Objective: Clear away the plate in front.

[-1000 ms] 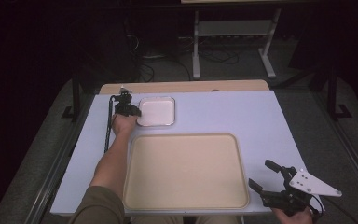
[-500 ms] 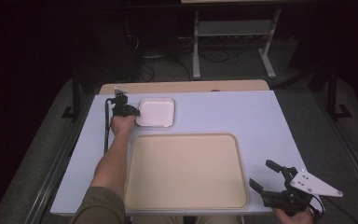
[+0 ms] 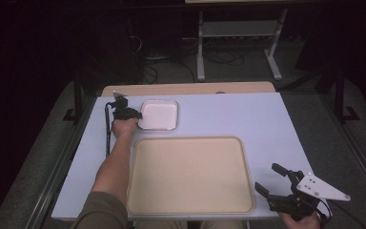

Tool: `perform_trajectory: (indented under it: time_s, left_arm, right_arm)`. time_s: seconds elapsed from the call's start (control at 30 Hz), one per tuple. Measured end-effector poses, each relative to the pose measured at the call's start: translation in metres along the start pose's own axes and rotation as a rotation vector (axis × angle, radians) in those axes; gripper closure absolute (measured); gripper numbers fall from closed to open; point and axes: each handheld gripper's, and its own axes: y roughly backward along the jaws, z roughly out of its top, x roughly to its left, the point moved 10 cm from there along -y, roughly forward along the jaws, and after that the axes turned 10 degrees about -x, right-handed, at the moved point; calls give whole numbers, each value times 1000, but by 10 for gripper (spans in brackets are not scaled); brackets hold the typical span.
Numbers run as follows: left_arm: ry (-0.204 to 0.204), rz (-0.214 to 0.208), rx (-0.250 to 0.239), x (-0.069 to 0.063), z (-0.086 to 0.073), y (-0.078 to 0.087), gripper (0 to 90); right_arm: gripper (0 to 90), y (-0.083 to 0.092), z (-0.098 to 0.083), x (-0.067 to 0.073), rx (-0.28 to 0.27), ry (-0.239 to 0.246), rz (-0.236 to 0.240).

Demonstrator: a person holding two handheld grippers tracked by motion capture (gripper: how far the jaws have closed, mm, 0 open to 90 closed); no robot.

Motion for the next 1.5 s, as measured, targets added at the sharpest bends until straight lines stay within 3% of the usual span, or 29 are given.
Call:
perform_trajectory:
  time_s: [0.5,1.03,1.5]
  left_arm:
    - [29,-43,-25,-6,6,10,888]
    - [54,-53,-78,-11,19,39,888]
    - [100,-77,-96,-15,11,58,888]
  right_arm:
    - [131,1,1,-1,-10,-7,1]
    - [131,2,3,-1,-24,-16,-1]
    - [130,4,4,1,-34,-10,9]
